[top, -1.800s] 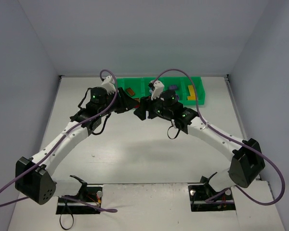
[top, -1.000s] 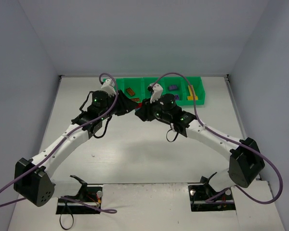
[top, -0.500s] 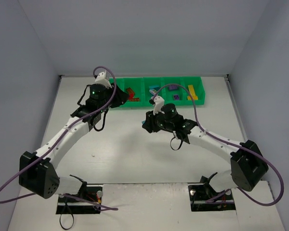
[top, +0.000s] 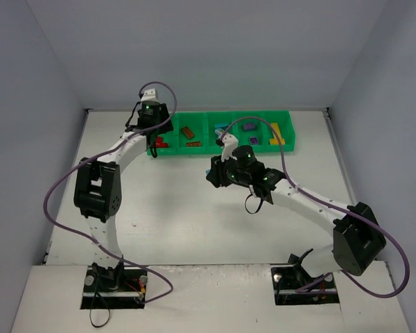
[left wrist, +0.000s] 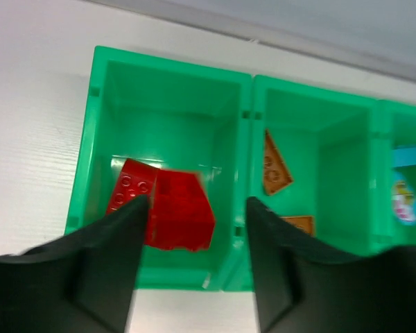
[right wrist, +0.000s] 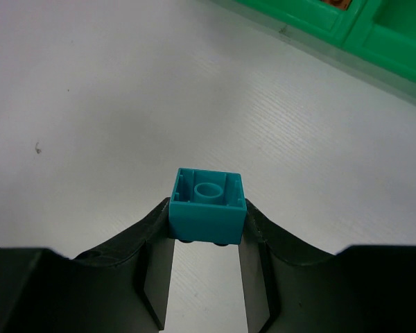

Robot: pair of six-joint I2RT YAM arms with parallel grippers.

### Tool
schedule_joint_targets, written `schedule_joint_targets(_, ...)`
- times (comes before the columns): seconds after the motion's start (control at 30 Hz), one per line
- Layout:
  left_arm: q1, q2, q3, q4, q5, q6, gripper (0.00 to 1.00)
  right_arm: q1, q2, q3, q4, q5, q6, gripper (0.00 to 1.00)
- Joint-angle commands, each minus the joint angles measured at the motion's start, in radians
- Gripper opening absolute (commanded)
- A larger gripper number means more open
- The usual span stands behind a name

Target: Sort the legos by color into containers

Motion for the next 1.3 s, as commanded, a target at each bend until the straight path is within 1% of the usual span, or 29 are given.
schedule_joint_targets(0.0,0.003,-0.013,0.101,0.036,-0.063,0.073,0.56,-0.034,0.023,0.101,0.029,0.024,-0.027,0.00)
schedule_joint_targets(0.07,0.010,-0.002,0.117,0.026,-0.078,0.076,0.64,-0.075,0.052,0.128,0.026,0.015,-0.024,0.00)
schedule_joint_targets(0.13,0.016,-0.010,0.121,0.003,-0.069,0.071,0.69,-0.130,0.078,0.174,0.023,-0.001,-0.013,0.00)
schedule_joint_targets(0.17,0.016,-0.017,0.127,-0.036,-0.069,0.068,0.71,-0.150,0.109,0.192,0.022,0.002,-0.006,0.00)
schedule_joint_targets(0.23,0.013,-0.065,0.128,-0.096,-0.057,0.076,0.72,-0.199,0.170,0.253,0.023,0.009,-0.002,0.00)
schedule_joint_targets(0.3,0.010,-0.114,0.096,-0.159,-0.048,0.077,0.73,-0.221,0.218,0.302,0.021,0.024,-0.010,0.00)
schedule_joint_targets(0.4,0.005,-0.273,0.024,-0.246,-0.029,0.091,0.73,-0.258,0.331,0.411,0.022,0.039,-0.012,0.00)
schedule_joint_targets(0.43,0.003,-0.306,0.008,-0.274,-0.010,0.102,0.73,-0.275,0.391,0.471,0.021,0.032,-0.012,0.02)
schedule_joint_targets(0.47,0.003,-0.335,-0.006,-0.346,0.009,0.103,0.73,-0.281,0.420,0.502,0.021,0.024,-0.009,0.04)
schedule_joint_targets(0.5,0.000,-0.396,-0.023,-0.387,0.026,0.107,0.73,-0.287,0.452,0.532,0.020,0.024,-0.004,0.07)
schedule_joint_targets(0.53,-0.006,-0.430,-0.062,-0.424,0.032,0.099,0.73,-0.290,0.509,0.563,0.018,0.030,-0.002,0.19)
schedule_joint_targets(0.57,-0.012,-0.467,-0.093,-0.452,0.038,0.097,0.73,-0.292,0.537,0.621,0.018,0.035,-0.004,0.25)
schedule_joint_targets(0.6,-0.023,-0.546,-0.130,-0.481,0.038,0.099,0.73,-0.293,0.566,0.652,0.017,0.041,-0.007,0.31)
schedule_joint_targets(0.63,-0.041,-0.589,-0.205,-0.494,0.037,0.093,0.74,-0.293,0.618,0.680,0.015,0.044,-0.007,0.43)
schedule_joint_targets(0.67,-0.047,-0.628,-0.239,-0.520,0.043,0.090,0.74,-0.293,0.642,0.733,0.009,0.048,-0.006,0.50)
schedule_joint_targets(0.7,-0.052,-0.704,-0.269,-0.535,0.043,0.084,0.74,-0.293,0.666,0.756,0.006,0.056,-0.004,0.54)
schedule_joint_targets(0.73,-0.053,-0.741,-0.320,-0.552,0.044,0.065,0.74,-0.295,0.701,0.776,0.000,0.067,-0.001,0.64)
schedule_joint_targets(0.77,-0.055,-0.773,-0.342,-0.584,0.046,0.059,0.74,-0.295,0.712,0.805,-0.001,0.082,-0.001,0.68)
schedule_joint_targets(0.8,-0.053,-0.835,-0.360,-0.596,0.055,0.056,0.74,-0.295,0.718,0.812,0.002,0.088,-0.004,0.77)
schedule_joint_targets(0.87,-0.053,-0.887,-0.401,-0.630,0.070,0.050,0.74,-0.295,0.710,0.820,0.008,0.099,-0.015,0.84)
schedule_joint_targets(0.9,-0.052,-0.928,-0.408,-0.644,0.070,0.048,0.74,-0.295,0.678,0.814,0.008,0.102,-0.022,0.91)
schedule_joint_targets(0.97,-0.050,-0.974,-0.408,-0.685,0.051,0.045,0.74,-0.295,0.622,0.762,0.012,0.125,-0.036,0.97)
schedule_joint_targets(1.0,-0.052,-0.985,-0.406,-0.696,0.044,0.044,0.74,-0.295,0.550,0.735,0.017,0.130,-0.039,1.00)
schedule_joint_targets(1.03,-0.052,-0.995,-0.402,-0.710,0.037,0.044,0.74,-0.295,0.510,0.706,0.017,0.134,-0.045,1.00)
schedule_joint_targets(1.07,-0.052,-1.011,-0.400,-0.713,0.031,0.044,0.74,-0.295,0.470,0.641,0.018,0.139,-0.045,1.00)
schedule_joint_targets(1.1,-0.050,-1.016,-0.400,-0.715,0.015,0.044,0.74,-0.295,0.384,0.607,0.018,0.142,-0.044,1.00)
schedule_joint_targets(1.17,-0.049,-1.027,-0.397,-0.719,0.006,0.048,0.75,-0.296,0.290,0.527,0.018,0.153,-0.032,1.00)
schedule_joint_targets(1.2,-0.049,-1.027,-0.393,-0.724,-0.002,0.048,0.75,-0.298,0.194,0.446,0.014,0.160,-0.023,1.00)
schedule_joint_targets(1.27,-0.047,-1.033,-0.385,-0.735,-0.003,0.048,0.75,-0.303,0.099,0.372,-0.008,0.180,0.013,1.00)
